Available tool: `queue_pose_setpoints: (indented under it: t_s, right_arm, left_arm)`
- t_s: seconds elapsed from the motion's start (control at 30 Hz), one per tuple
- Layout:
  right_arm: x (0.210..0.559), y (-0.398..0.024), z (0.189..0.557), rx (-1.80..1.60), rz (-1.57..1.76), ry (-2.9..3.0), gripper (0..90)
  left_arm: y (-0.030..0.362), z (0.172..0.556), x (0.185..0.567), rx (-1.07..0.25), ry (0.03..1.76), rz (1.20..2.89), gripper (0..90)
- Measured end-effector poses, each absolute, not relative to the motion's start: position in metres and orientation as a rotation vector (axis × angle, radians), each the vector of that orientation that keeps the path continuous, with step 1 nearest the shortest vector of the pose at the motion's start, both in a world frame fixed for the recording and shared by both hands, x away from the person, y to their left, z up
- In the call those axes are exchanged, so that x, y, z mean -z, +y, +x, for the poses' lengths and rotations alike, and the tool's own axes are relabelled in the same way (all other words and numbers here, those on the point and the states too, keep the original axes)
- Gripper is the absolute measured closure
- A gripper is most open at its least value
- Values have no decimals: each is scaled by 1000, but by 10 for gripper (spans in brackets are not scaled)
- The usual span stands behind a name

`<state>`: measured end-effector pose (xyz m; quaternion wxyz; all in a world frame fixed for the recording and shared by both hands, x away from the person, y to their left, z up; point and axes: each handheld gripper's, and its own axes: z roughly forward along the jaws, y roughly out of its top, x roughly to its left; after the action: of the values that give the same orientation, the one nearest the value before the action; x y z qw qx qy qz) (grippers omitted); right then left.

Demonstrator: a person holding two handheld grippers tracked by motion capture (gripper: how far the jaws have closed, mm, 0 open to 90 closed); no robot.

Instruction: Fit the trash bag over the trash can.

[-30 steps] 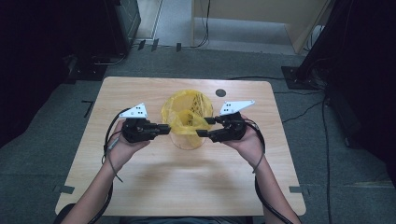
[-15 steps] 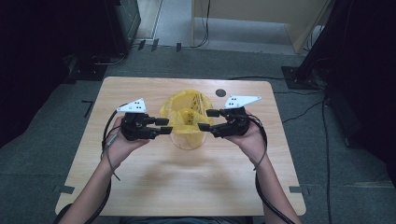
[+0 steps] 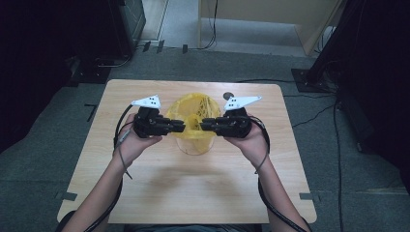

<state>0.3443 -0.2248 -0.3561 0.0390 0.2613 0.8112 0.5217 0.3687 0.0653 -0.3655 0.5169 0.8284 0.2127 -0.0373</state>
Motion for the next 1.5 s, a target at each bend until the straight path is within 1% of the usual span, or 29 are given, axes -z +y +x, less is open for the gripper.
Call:
queue_pose_setpoints:
  t_s: [0.03,0.07,0.17,0.27,0.43,0.53,0.63,1.0,1.1,1.27,1.37,1.4,1.43,1.47,1.5]
  right_arm:
    - [355,-224,342,-1602,779,2502,843]
    - [354,-224,340,-1601,766,2526,849]
    - [353,-222,333,-1578,728,2583,874]
    - [357,-219,328,-1522,720,2643,884]
    - [375,-213,326,-1412,703,2752,892]
    - [385,-209,329,-1352,730,2772,897]
    - [392,-208,332,-1327,758,2776,900]
    - [413,-213,339,-1334,767,2746,900]
    - [419,-214,341,-1346,766,2740,900]
    - [424,-214,343,-1332,756,2733,900]
    - [425,-216,344,-1328,757,2726,900]
    - [426,-217,345,-1330,768,2726,891]
    - [425,-218,345,-1329,782,2734,856]
    - [423,-219,345,-1334,784,2741,798]
    - [421,-221,344,-1361,750,2749,713]
  left_arm:
    - [66,367,364,86,506,1984,860]
    - [67,364,363,84,495,1979,881]
    - [69,355,361,89,466,1982,892]
    - [70,345,367,61,438,2003,890]
    - [70,343,390,113,453,2058,890]
    - [69,347,400,117,463,2074,890]
    - [68,351,406,130,481,2062,890]
    - [72,356,421,72,496,2034,889]
    - [74,359,424,77,513,2025,889]
    - [75,362,428,50,522,2029,883]
    - [76,364,431,52,529,2018,864]
    - [76,365,432,52,533,2011,839]
    - [76,365,431,57,539,2008,809]
    - [76,364,430,58,542,2004,770]
    - [77,364,428,46,543,2005,722]
